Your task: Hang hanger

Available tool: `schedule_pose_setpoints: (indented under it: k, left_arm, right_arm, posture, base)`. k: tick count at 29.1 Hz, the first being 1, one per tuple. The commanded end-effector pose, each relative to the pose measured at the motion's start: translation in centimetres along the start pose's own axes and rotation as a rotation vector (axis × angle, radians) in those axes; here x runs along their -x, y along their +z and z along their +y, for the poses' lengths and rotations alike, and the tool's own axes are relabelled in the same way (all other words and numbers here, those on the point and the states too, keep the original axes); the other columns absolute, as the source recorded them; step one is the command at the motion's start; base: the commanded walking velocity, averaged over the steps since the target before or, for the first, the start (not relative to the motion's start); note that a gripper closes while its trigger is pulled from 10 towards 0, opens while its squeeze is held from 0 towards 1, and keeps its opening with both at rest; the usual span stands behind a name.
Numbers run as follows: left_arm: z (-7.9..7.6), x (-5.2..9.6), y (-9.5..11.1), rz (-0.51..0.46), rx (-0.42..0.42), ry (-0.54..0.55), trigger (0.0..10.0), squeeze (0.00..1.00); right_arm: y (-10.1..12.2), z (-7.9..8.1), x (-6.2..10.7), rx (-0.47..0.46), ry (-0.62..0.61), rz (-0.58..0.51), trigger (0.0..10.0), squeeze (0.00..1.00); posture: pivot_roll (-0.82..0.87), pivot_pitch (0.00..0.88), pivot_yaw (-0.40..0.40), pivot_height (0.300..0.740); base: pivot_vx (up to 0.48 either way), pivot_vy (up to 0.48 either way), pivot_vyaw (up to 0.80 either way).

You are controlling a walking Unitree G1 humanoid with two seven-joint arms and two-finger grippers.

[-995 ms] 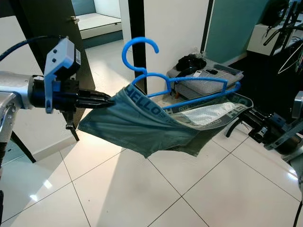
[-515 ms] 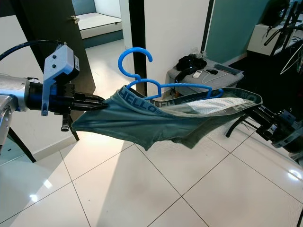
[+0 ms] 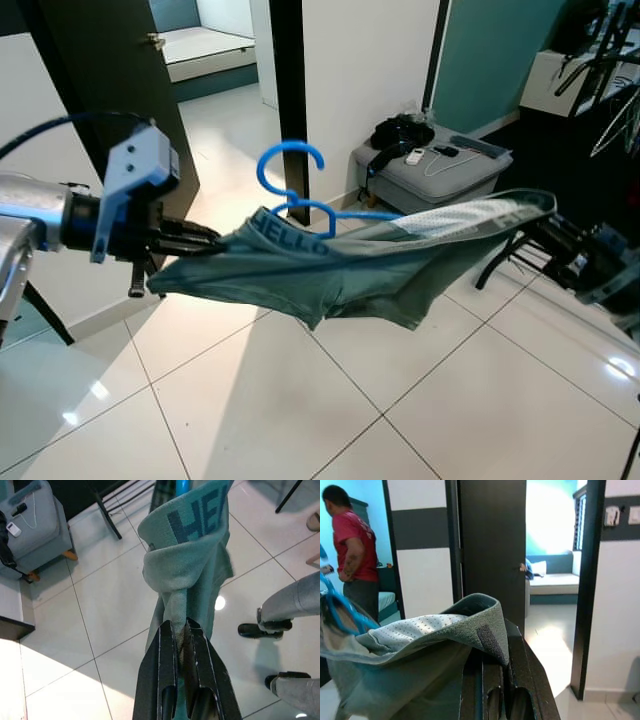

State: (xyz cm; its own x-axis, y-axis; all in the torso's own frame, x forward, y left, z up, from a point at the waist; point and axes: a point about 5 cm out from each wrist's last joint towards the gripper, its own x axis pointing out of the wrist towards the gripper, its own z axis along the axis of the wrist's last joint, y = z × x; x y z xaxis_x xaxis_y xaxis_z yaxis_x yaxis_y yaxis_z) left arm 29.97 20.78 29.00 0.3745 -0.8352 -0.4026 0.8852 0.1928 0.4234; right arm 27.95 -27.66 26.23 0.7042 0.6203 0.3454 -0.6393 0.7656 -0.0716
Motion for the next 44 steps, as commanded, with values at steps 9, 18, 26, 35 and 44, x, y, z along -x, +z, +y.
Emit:
schedule_pose_setpoints:
  k: [9,18,26,35,44]
  left_arm:
    - [-0.2,-3.0,-0.7,-0.006,0.027,0.059,10.0,0.0]
    - [0.6,-4.3,-0.5,-0.039,0.043,0.174,10.0,0.0]
    - [2.4,-2.8,-0.7,-0.011,0.039,0.338,10.0,0.0]
    - [3.6,-1.7,-1.0,0.01,0.034,0.431,10.0,0.0]
    - [3.0,-3.0,-0.3,-0.044,0.026,0.363,10.0,0.0]
  right_arm:
    - [0.4,2.1,-3.6,0.043,0.141,-0.007,0.0,0.0]
    - [-1.7,5.7,-5.6,0.016,0.296,0.064,0.0,0.0]
    - [-3.6,6.8,-4.6,0.059,0.363,0.224,0.0,0.0]
    - [-5.6,6.7,-1.7,0.122,0.38,0.476,0.0,0.0]
    - [-6.8,4.5,-2.6,0.178,0.16,0.528,10.0,0.73]
  posture:
    - [-0.04,0.0,0.024,0.74]
    - [-0.05,0.0,0.02,0.74]
    - [-0.05,0.0,0.017,0.74]
    - [-0.05,0.0,0.016,0.74]
    - [-0.05,0.0,0.015,0.74]
  base:
    - [0.0,0.0,0.0]
    - [0.0,0.0,0.0]
    - [0.0,0.0,0.0]
    - [0.0,0.0,0.0]
    - [0.0,0.0,0.0]
